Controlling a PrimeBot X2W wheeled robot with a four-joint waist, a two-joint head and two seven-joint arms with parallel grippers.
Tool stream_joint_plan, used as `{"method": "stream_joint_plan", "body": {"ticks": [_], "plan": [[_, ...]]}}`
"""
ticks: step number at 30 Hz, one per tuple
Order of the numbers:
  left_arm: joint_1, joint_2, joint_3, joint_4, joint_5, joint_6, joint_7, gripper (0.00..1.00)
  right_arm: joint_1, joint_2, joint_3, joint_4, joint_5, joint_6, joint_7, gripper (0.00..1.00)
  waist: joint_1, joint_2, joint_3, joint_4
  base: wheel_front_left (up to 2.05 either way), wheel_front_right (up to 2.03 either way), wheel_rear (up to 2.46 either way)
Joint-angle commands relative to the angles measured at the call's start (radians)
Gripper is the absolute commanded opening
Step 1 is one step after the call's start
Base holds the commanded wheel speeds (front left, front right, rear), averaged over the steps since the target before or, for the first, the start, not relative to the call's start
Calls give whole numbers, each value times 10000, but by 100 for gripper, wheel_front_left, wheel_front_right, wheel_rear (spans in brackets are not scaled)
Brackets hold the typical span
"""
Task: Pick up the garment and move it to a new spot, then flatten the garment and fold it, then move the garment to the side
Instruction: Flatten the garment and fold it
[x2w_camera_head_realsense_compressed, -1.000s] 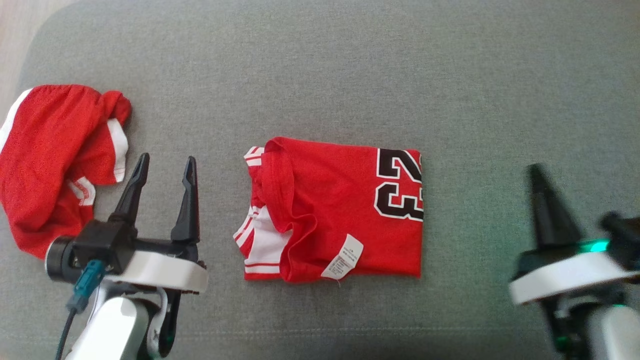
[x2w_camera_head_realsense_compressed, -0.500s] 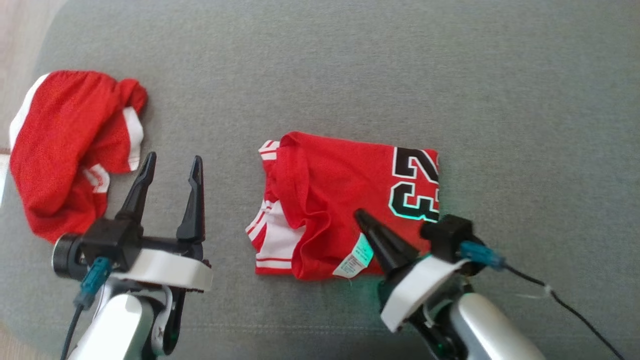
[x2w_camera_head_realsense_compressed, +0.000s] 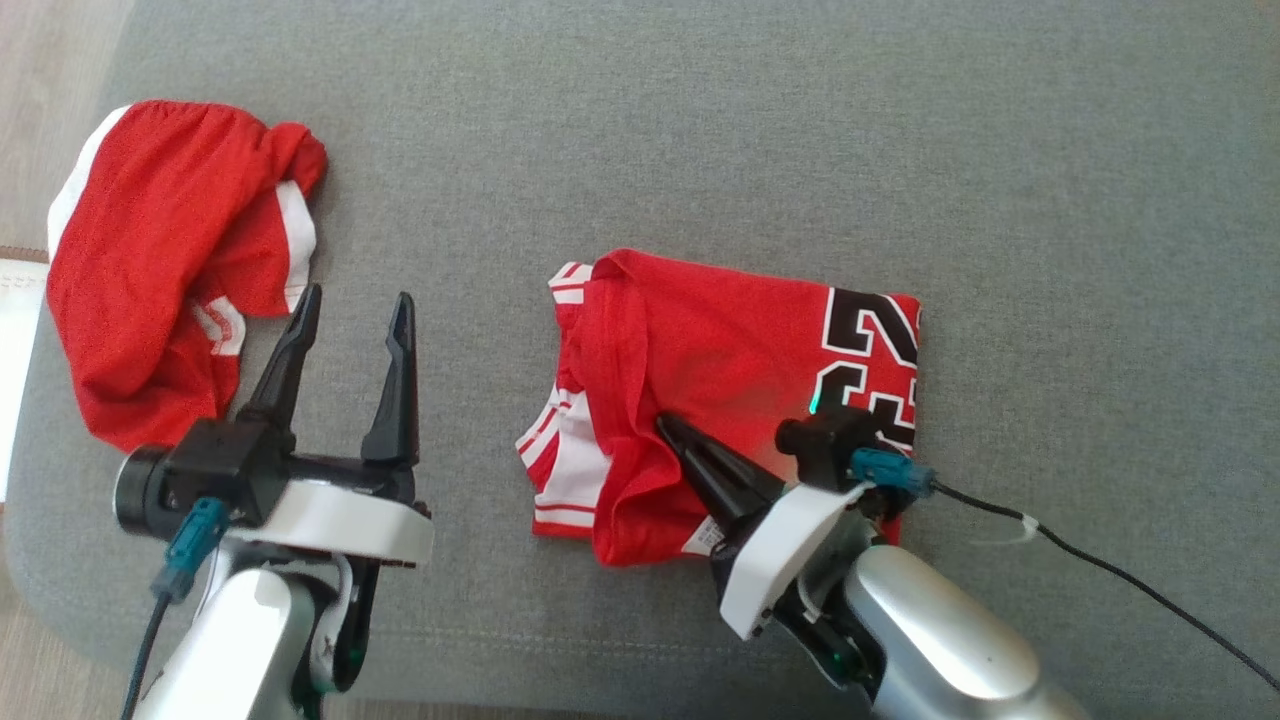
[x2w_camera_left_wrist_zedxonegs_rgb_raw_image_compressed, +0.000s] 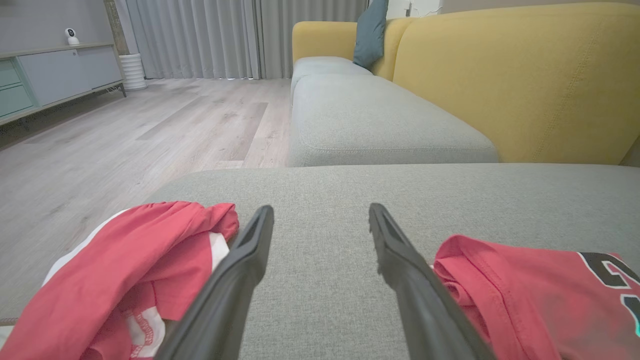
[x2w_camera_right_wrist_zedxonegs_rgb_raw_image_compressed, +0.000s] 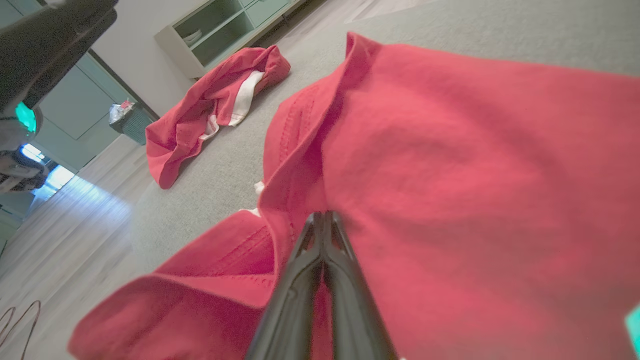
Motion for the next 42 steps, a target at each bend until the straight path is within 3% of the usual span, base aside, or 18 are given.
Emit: {"method": "stream_joint_plan", "body": {"ticks": [1, 14, 23, 27, 33, 34, 35, 36, 42], "plan": [[-432, 154, 373, -274, -15, -29, -96, 100, -226, 231, 217, -209, 110, -7, -110, 0, 0, 0, 13, 4, 0, 0, 0], [-574, 50, 374, -153, 38, -161, -124, 100, -923, 232, 2155, 382, 1457, -7, 9, 0, 0, 0, 188, 112, 0, 0, 0], [-605, -37, 445, -75, 78, -230, -132, 100, -1287, 232, 2914, 266, 2209, -7, -307, 0, 0, 0, 242, 95, 0, 0, 0], [-526, -70, 499, -77, 122, -219, -133, 100, -1588, 233, 2715, 23, 1776, -7, -971, 0, 0, 0, 141, -2, 0, 0, 0], [-299, -21, 608, -93, 154, -166, -134, 100, -1460, -84, 945, -744, 515, -7, -1555, 0, 0, 0, -109, -255, 0, 0, 0], [-257, -6, 621, -104, 161, -157, -134, 100, -1285, -233, 369, -1032, 304, -7, -1593, 5, 0, 0, -168, -301, 0, 0, 0], [-214, 16, 639, -115, 166, -143, -134, 100, -1067, -384, -242, -1357, 116, -7, -1593, 59, 0, 0, -223, -355, 0, 0, 0], [-172, 38, 659, -134, 173, -122, -134, 100, -827, -532, -855, -1702, -118, -7, -1549, 100, 0, 0, -270, -409, 0, 0, 0], [-34, 160, 710, -284, 209, -26, -132, 100, 907, -923, -4187, -4185, -1533, -7, -781, 100, 0, 0, -436, -628, 0, 0, 0]]}}
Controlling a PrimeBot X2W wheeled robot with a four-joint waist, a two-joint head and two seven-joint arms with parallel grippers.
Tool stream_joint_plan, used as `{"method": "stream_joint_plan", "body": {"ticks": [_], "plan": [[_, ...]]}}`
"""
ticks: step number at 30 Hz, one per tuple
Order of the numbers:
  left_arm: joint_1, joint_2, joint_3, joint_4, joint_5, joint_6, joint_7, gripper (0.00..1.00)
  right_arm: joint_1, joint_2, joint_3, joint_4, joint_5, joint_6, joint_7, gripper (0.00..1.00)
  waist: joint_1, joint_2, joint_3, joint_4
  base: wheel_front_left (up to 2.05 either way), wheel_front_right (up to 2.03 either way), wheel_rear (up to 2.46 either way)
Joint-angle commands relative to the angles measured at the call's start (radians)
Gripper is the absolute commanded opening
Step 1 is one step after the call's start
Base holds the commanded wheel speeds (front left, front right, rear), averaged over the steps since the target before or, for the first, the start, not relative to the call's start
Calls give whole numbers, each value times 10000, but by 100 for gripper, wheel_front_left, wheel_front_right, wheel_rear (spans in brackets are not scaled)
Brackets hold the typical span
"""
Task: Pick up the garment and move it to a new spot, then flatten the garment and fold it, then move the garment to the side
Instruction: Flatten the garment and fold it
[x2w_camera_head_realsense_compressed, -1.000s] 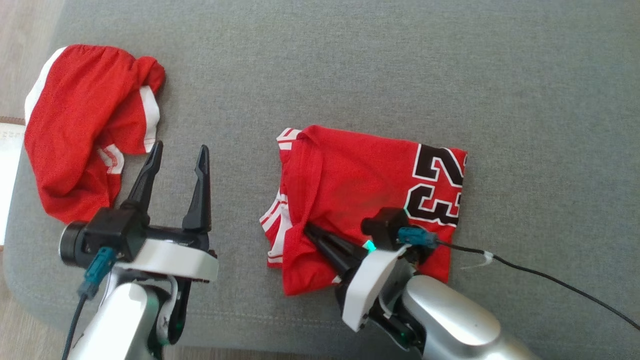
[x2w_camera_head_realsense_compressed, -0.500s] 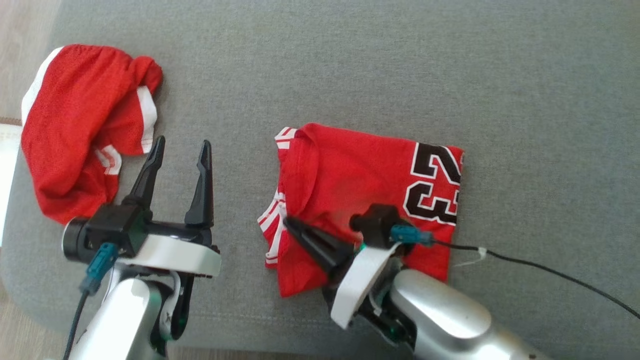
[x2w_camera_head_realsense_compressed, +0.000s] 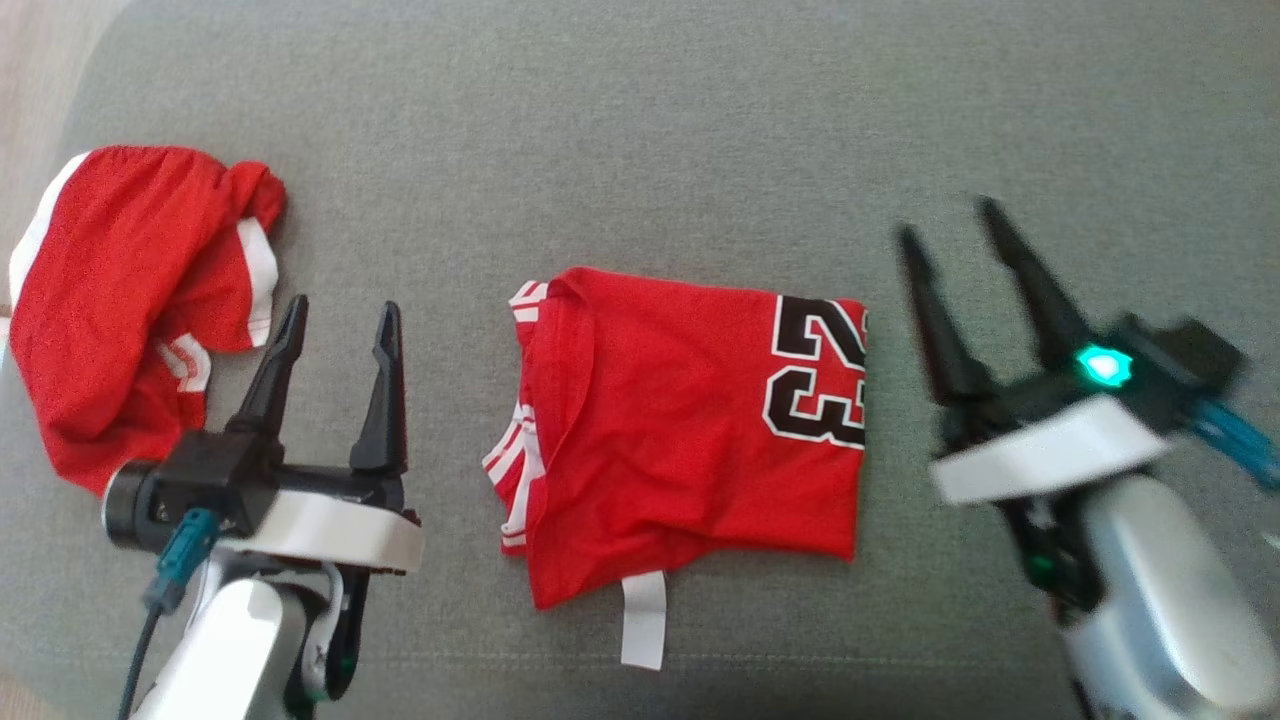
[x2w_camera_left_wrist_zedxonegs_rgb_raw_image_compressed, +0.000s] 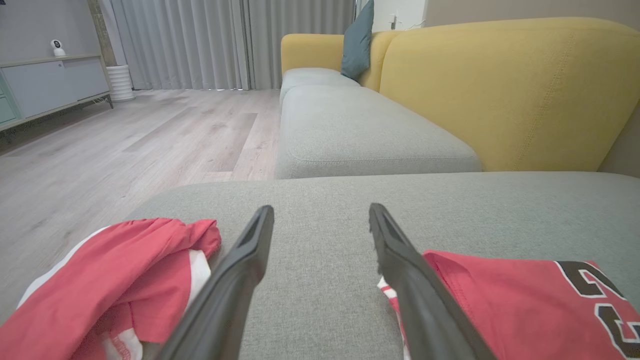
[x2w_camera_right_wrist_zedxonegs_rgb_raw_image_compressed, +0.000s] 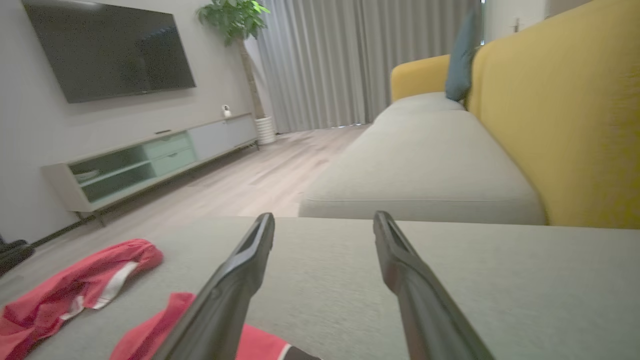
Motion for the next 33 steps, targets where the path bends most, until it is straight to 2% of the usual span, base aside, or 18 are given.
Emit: {"method": "stream_joint_plan", "body": {"ticks": [1, 5, 9, 24, 33], "plan": [[-262, 300, 438, -361, 75, 47, -75, 100, 117, 67, -98, -572, -174, -7, 132, 100, 0, 0, -44, -45, 0, 0, 0], [-184, 387, 472, -429, 91, 99, -67, 100, 1167, 154, -1384, -1777, -684, -7, 752, 100, 0, 0, -208, -151, 0, 0, 0], [-20, 505, 496, -484, 131, 167, -53, 100, 1903, 315, -1897, -2545, -890, -7, 1180, 100, 0, 0, -507, -285, 0, 0, 0], [1187, 940, 332, -752, 191, 457, 436, 100, 3732, 592, -2178, -3213, -961, -7, 1888, 100, 0, 0, -2019, -546, 0, 0, 0], [1562, 1062, 303, -976, 181, 635, 624, 100, 4209, 706, -2309, -3387, -947, -7, 2034, 100, 0, 0, -2318, -546, 0, 0, 0]]}}
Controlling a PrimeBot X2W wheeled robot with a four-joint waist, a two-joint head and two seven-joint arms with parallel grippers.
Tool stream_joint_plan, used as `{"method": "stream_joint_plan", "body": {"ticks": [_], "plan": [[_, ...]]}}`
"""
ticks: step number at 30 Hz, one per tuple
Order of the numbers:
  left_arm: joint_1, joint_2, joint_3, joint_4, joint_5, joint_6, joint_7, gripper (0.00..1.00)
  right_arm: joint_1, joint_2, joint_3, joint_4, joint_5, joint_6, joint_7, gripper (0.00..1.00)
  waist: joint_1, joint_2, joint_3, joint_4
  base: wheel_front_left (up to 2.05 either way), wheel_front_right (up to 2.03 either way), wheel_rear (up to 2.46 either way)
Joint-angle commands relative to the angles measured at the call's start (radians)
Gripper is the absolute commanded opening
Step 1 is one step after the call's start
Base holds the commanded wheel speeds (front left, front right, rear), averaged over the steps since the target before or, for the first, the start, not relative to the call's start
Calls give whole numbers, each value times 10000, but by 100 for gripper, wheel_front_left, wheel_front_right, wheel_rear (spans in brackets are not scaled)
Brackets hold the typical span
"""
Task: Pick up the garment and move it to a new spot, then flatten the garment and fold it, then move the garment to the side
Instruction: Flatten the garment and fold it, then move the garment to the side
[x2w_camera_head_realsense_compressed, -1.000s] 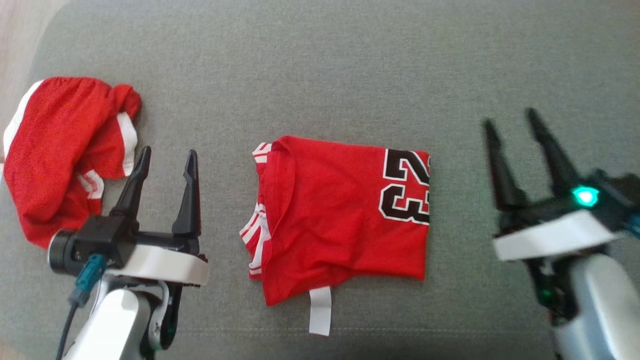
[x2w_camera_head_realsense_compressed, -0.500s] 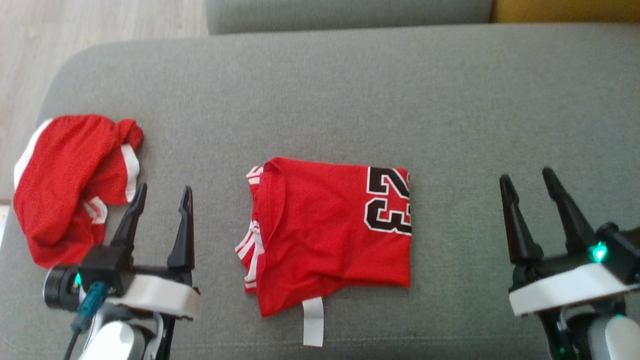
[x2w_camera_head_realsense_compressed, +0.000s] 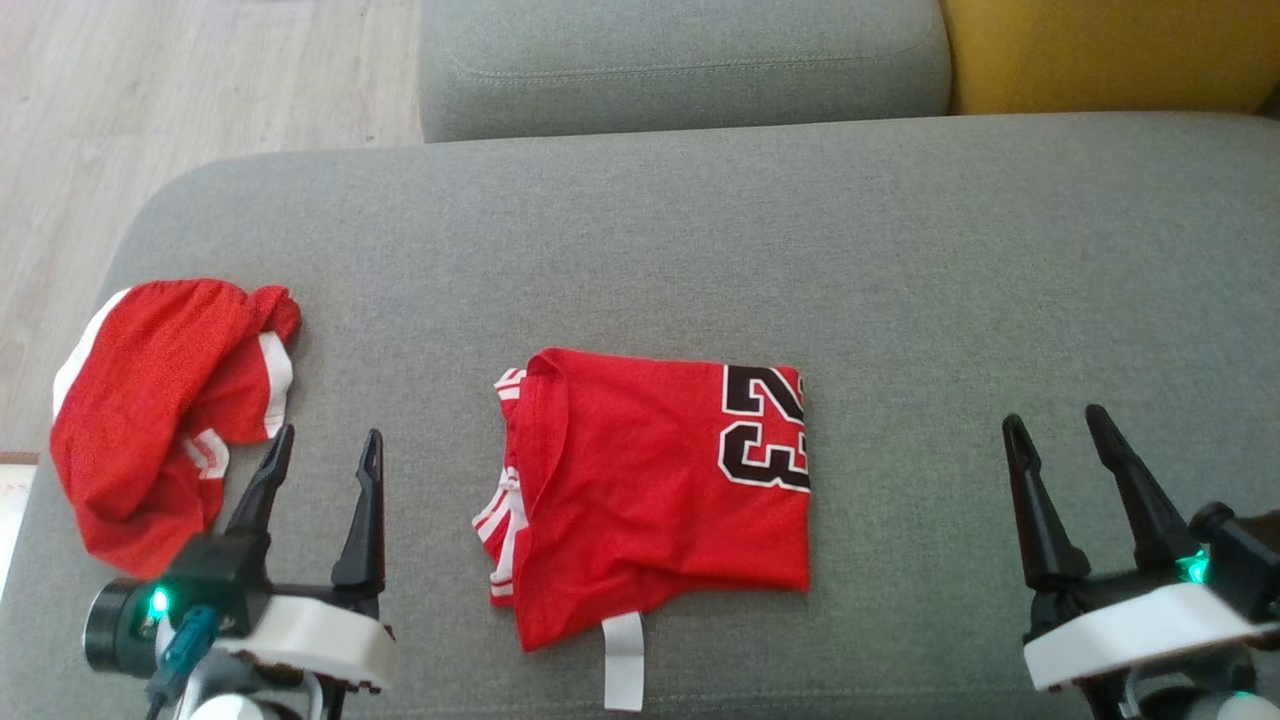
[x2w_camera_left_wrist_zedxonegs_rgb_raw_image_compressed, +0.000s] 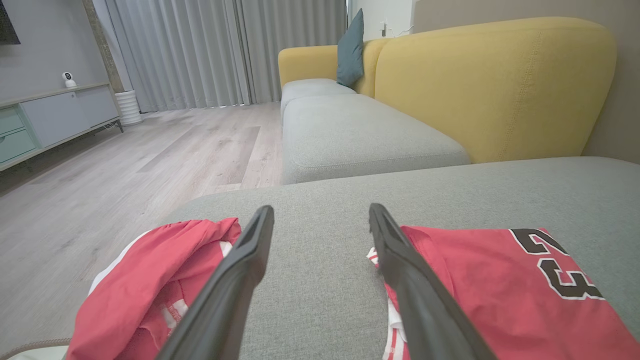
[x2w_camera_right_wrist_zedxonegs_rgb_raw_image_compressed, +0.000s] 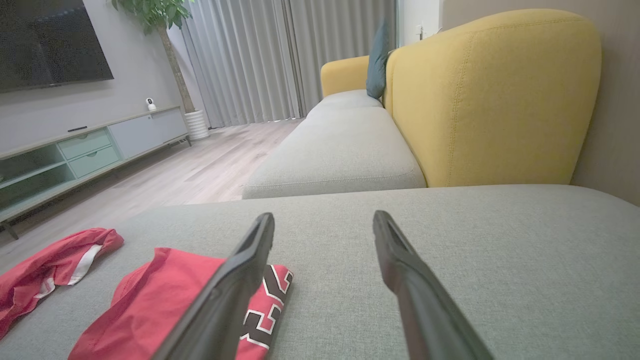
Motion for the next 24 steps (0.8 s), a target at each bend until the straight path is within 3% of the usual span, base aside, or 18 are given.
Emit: {"method": "stream_joint_plan", "body": {"ticks": [1, 24], "plan": [[-385, 306, 366, -406, 99, 108, 34, 100, -254, -51, 145, -430, -53, -7, 51, 100, 0, 0, 21, 2, 0, 0, 0], [-511, 408, 279, -555, 112, 242, 106, 100, -395, 11, -10, -495, -218, -7, 122, 100, 0, 0, 187, 30, 0, 0, 0]]}}
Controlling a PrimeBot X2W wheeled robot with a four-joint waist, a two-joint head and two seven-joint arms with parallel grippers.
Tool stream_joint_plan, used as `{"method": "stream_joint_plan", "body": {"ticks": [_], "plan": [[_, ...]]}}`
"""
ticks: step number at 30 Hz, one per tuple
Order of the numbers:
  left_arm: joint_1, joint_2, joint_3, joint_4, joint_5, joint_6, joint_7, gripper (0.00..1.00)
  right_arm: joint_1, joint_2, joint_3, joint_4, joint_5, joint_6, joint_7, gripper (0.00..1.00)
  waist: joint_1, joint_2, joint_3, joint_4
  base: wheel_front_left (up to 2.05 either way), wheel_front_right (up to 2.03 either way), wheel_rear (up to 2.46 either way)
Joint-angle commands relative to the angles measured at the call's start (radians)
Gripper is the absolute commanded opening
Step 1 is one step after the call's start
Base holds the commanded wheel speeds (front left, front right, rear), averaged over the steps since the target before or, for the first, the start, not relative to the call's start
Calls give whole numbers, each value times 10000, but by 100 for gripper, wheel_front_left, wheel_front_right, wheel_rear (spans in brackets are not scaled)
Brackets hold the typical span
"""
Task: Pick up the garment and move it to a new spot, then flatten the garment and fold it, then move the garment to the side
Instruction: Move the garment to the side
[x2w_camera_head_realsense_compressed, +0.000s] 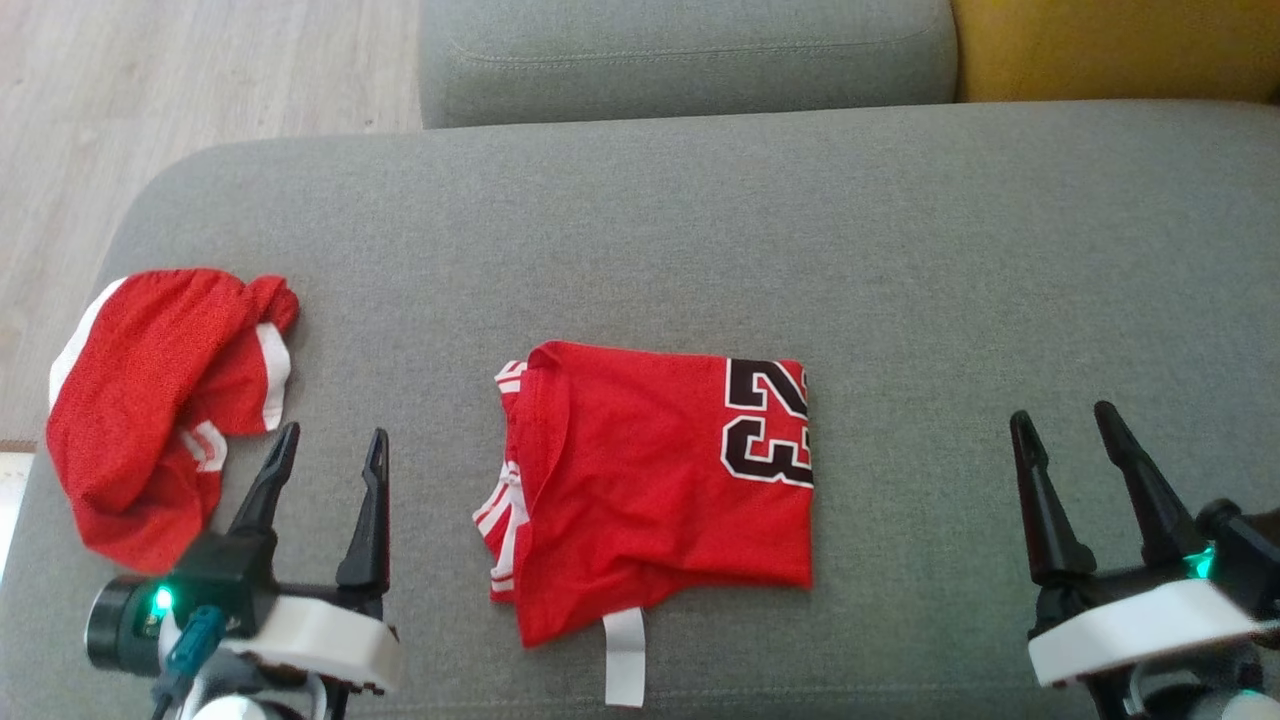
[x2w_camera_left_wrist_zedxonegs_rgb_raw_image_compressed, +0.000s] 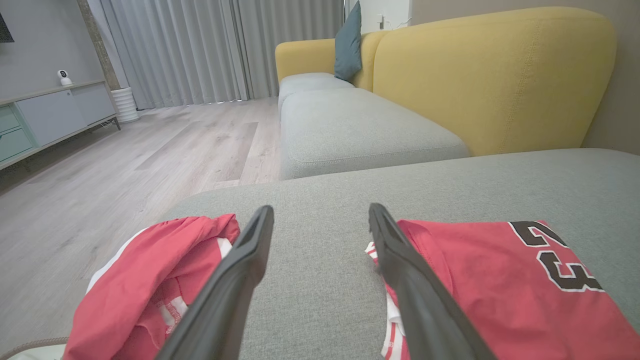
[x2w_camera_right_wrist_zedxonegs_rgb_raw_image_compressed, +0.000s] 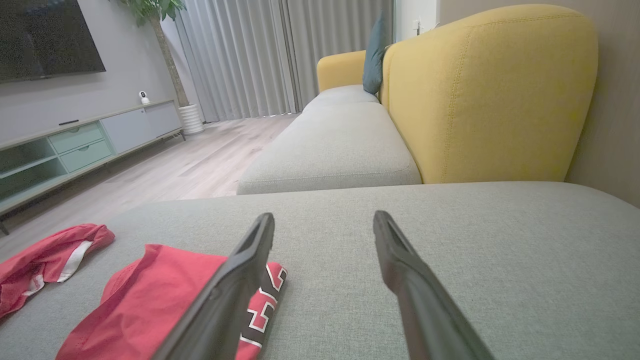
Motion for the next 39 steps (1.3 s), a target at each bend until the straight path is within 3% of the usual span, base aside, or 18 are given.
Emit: {"method": "stream_joint_plan", "body": {"ticks": [1, 16, 23, 30, 39], "plan": [[-536, 276, 433, -292, 30, 73, -26, 100, -409, -74, 166, -415, -43, -7, 30, 100, 0, 0, 5, -4, 0, 0, 0], [-992, 295, 407, -504, 105, 70, -179, 100, -788, -245, 315, 81, -72, -7, 131, 100, 0, 0, 523, 161, 0, 0, 0], [-1589, 190, 317, -610, 211, -59, -338, 100, -1642, -428, 901, 1405, 17, -7, 232, 100, 0, 0, 1171, 523, 0, 0, 0], [-2246, -71, 188, -300, 217, -297, -560, 100, -2444, -265, 1686, 3457, 198, -7, 372, 100, 0, 0, 1666, 1045, 0, 0, 0], [-2539, -304, 157, 56, 274, -431, -739, 100, -3181, 3, 2239, 5421, 704, -7, 634, 100, 0, 0, 1859, 1245, 0, 0, 0]]}}
